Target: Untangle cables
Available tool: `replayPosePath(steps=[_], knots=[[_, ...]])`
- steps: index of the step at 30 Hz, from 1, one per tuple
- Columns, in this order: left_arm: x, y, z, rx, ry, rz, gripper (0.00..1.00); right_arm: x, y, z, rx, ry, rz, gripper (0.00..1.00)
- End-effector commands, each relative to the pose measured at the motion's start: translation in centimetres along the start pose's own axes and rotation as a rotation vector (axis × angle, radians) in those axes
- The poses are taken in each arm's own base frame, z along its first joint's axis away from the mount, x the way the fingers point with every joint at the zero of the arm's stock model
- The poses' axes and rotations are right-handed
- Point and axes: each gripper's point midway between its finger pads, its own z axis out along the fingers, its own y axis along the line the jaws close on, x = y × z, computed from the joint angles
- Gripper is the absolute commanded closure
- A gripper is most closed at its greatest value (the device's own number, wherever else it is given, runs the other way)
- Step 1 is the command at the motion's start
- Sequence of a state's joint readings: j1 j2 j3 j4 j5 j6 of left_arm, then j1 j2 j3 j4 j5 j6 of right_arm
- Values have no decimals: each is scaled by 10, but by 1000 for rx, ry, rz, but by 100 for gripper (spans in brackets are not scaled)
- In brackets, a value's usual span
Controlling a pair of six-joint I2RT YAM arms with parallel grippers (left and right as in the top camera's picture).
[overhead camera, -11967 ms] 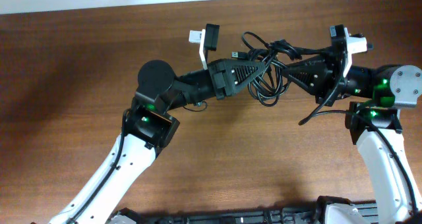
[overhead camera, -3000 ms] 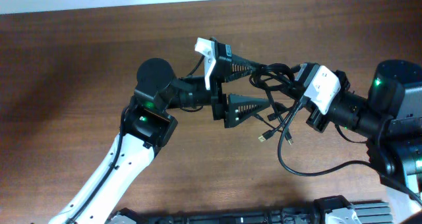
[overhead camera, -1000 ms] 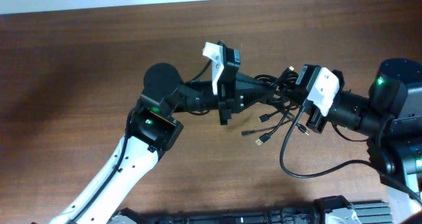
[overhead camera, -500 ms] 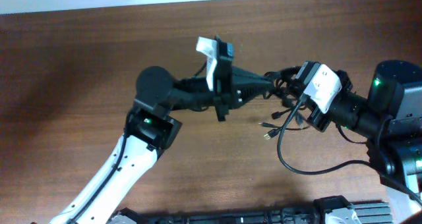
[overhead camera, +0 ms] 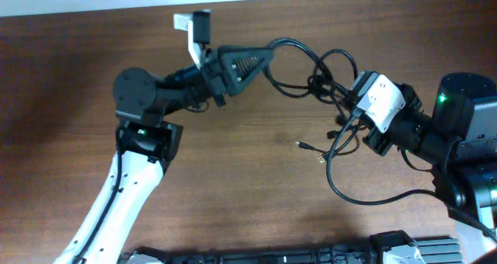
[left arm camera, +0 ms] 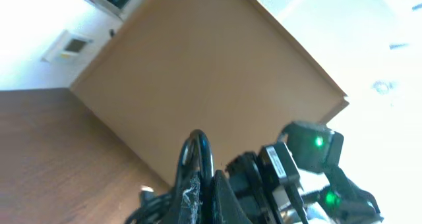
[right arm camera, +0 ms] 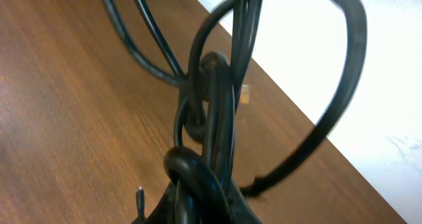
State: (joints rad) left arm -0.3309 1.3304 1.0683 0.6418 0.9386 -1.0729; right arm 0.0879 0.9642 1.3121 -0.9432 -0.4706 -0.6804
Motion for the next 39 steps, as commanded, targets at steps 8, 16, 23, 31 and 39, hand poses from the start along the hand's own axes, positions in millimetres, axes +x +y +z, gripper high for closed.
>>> replayPosePath(steps=[8,16,23,31,39], knots=[[-55,21,-34,-145,-200,151,100,9,-7,-4,48,58,18,96],[-72,46,-61,-246,-243,120,46,10,-6,-4,46,61,19,96],[-38,71,-64,-294,-108,-61,8,10,-6,-4,47,60,19,96],[22,31,-50,-33,218,219,1,3,0,-4,6,23,20,96],[73,2,-20,179,336,548,1,-20,15,-5,-97,-92,124,96]])
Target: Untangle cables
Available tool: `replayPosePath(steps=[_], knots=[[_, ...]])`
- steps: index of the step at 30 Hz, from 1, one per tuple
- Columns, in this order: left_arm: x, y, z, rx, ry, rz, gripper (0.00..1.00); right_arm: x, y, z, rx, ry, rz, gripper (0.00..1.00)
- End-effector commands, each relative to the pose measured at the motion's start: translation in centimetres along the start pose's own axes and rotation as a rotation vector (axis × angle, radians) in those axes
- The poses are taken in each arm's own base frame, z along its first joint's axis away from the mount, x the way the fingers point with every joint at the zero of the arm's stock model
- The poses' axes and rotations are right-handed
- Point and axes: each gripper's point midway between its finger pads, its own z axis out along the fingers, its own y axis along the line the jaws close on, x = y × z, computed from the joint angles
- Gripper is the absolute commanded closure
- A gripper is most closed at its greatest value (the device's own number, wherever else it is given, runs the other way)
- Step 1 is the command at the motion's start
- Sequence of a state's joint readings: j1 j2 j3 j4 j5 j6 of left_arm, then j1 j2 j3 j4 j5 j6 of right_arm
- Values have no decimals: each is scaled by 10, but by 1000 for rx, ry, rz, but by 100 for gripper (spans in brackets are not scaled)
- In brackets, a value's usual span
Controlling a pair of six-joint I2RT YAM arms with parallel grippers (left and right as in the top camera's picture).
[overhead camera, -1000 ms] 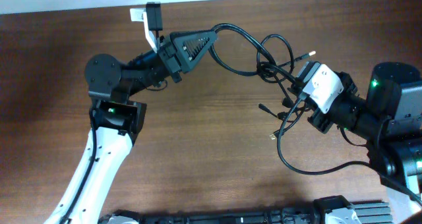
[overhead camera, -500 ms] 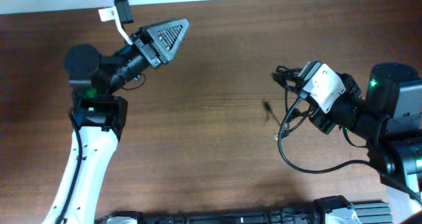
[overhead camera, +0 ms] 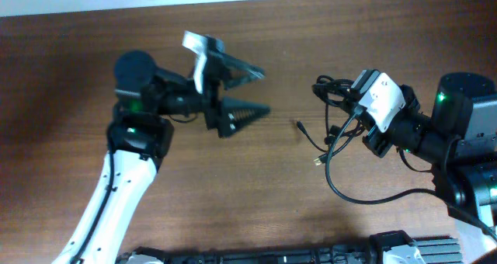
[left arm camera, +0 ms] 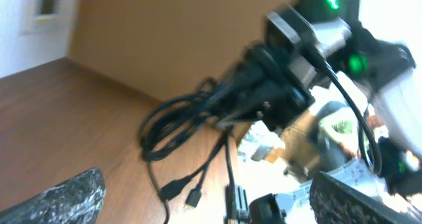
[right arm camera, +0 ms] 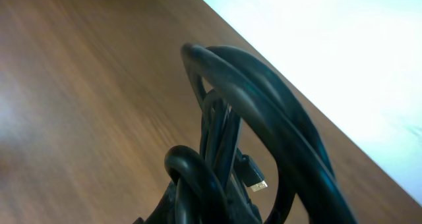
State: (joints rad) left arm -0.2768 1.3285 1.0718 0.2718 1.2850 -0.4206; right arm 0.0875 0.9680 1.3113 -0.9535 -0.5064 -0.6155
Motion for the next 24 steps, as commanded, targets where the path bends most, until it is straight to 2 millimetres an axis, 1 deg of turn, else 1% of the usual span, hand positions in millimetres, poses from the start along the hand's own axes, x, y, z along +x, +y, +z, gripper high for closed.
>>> replayPosePath(steps=[1,4,7,12,16,21,22,24], knots=[[3,-13,12,25,14,259,1,-21,14,-6,-84,-95,63,96],[3,-7,19,-18,9,299,0,-28,20,-8,-129,-127,121,96],[6,-13,28,-1,14,337,3,-29,20,-8,-133,-125,205,96],[7,-15,38,-15,12,337,2,-30,20,-8,-141,-129,271,96],[8,-18,48,-25,11,338,1,-34,23,-9,-165,-144,272,96],[13,-25,56,-4,20,387,0,-37,24,-10,-172,-160,263,96],[12,-24,57,-12,18,387,1,-38,24,-10,-172,-161,263,96],[13,-25,58,-7,19,388,5,-38,24,-10,-172,-161,263,96]])
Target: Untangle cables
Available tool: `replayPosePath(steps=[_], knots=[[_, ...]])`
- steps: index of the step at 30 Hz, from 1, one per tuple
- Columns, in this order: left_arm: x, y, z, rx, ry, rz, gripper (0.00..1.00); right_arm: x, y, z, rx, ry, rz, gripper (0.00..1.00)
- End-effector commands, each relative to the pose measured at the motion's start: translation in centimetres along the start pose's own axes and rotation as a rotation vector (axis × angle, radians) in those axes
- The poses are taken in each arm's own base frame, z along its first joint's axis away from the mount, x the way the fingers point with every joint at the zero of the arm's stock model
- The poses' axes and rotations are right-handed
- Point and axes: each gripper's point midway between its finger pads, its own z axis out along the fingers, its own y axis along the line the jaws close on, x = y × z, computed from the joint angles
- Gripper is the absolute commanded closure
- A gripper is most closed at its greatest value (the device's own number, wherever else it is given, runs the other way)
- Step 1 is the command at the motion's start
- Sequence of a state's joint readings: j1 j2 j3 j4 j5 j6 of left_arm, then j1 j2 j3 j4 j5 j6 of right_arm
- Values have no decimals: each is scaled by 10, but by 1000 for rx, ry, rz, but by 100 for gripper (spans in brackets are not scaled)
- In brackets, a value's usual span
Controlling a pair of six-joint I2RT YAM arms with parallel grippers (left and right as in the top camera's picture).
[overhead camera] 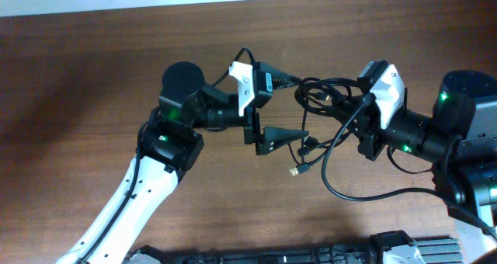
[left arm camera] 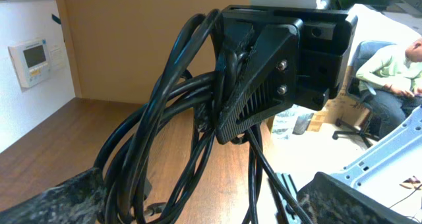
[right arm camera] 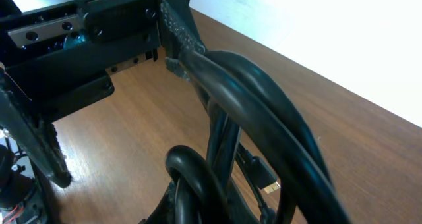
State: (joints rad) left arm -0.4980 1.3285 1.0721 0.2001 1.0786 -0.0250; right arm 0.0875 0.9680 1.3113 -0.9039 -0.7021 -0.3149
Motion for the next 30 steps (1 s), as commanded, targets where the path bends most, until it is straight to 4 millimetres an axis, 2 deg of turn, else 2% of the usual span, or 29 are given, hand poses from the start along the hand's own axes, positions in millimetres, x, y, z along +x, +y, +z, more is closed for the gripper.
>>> replayPosePath(steps=[1,3,6,11,17,24,26,28,29,30], knots=[[-9,-3,2,-14,-11,56,11,-10,6,-5,-20,-33,-10,96],[-8,-6,4,-6,-11,63,24,-11,9,-5,-40,-39,-11,96],[-8,-9,7,5,-11,67,27,-15,14,-5,-71,-58,-20,96],[-8,-15,11,24,-10,67,42,-16,14,-5,-70,-62,-24,96],[-7,-24,17,51,-8,68,49,-15,9,-5,-44,-56,-24,96],[-7,-28,20,64,-8,68,49,-18,12,-5,-60,-69,-32,96],[-7,-28,20,64,-8,68,61,-18,12,-5,-61,-69,-32,96],[-7,-28,20,64,-8,68,83,-18,15,-6,-75,-74,-32,96],[-7,-27,20,59,-8,68,100,-19,16,-6,-86,-78,-34,96],[-7,-26,20,53,-8,67,100,-19,16,-6,-85,-79,-34,96]])
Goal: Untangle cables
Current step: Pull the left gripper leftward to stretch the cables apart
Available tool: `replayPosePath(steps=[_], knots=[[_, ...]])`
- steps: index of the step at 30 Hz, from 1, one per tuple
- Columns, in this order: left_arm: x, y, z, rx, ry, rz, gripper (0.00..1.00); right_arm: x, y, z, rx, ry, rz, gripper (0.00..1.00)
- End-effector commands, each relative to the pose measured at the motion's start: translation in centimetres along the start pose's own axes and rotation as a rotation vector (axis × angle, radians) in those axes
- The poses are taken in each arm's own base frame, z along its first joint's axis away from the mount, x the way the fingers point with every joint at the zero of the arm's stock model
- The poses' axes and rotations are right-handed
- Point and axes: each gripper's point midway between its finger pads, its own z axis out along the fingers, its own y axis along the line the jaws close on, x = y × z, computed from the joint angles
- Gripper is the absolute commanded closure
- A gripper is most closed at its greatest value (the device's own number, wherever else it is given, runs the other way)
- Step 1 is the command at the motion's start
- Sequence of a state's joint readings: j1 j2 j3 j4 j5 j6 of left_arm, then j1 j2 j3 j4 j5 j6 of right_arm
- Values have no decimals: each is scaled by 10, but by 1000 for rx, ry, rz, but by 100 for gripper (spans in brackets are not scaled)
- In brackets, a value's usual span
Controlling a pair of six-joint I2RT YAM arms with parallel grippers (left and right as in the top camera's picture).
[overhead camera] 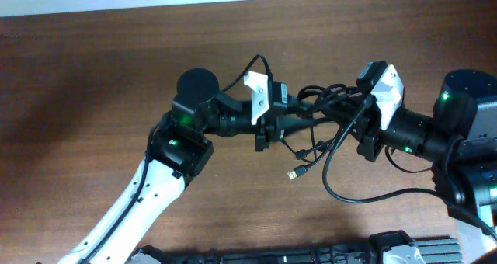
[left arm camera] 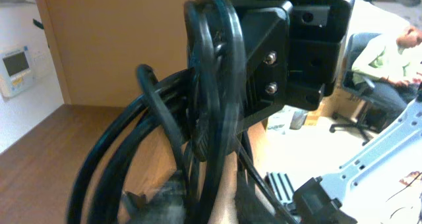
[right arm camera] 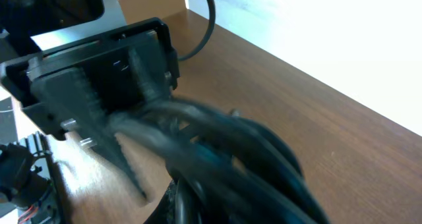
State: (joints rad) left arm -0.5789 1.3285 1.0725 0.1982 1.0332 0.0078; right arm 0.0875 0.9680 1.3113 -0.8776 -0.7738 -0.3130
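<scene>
A knot of black cables (overhead camera: 326, 95) hangs between my two grippers above the brown table (overhead camera: 85, 78). My left gripper (overhead camera: 299, 122) is shut on the knot's left side. In the left wrist view the cables (left arm camera: 204, 112) fill the frame and run down into that gripper (left arm camera: 214, 201). My right gripper (overhead camera: 356, 107) is shut on the knot's right side; in its own view the strands (right arm camera: 237, 151) are blurred above it (right arm camera: 198, 207). A long loop (overhead camera: 335, 189) and plug ends (overhead camera: 293, 173) trail onto the table.
The two grippers are close together, the left one's fingers (right arm camera: 99, 85) filling the right wrist view. A black rail (overhead camera: 311, 256) runs along the table's front edge. The table's far edge (overhead camera: 233, 4) meets a white wall.
My left gripper, open around the knot next to the right gripper, has shut on the cables. The right gripper holds as before. The plug ends hang in nearly the same place.
First both grippers held the cables stretched wide between them. Then my left gripper was open and well to the left, the cables bunched at the right gripper. It then stood open around the bunch, and now grips it.
</scene>
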Motion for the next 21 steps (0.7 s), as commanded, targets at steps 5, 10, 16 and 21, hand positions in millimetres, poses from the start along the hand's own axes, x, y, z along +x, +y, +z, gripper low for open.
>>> replayPosePath(steps=[5,10,16,21], knots=[[-17,-6,0,4,-37,-24,100,-8,3,-4,-5,-24,-12,96],[-45,-7,-4,15,-128,-117,100,10,-20,-6,139,60,17,96],[-85,6,-35,-13,-261,-184,100,30,-28,-9,191,150,-30,96],[-112,24,-70,-63,-374,-305,100,44,-25,-11,182,213,-63,96]])
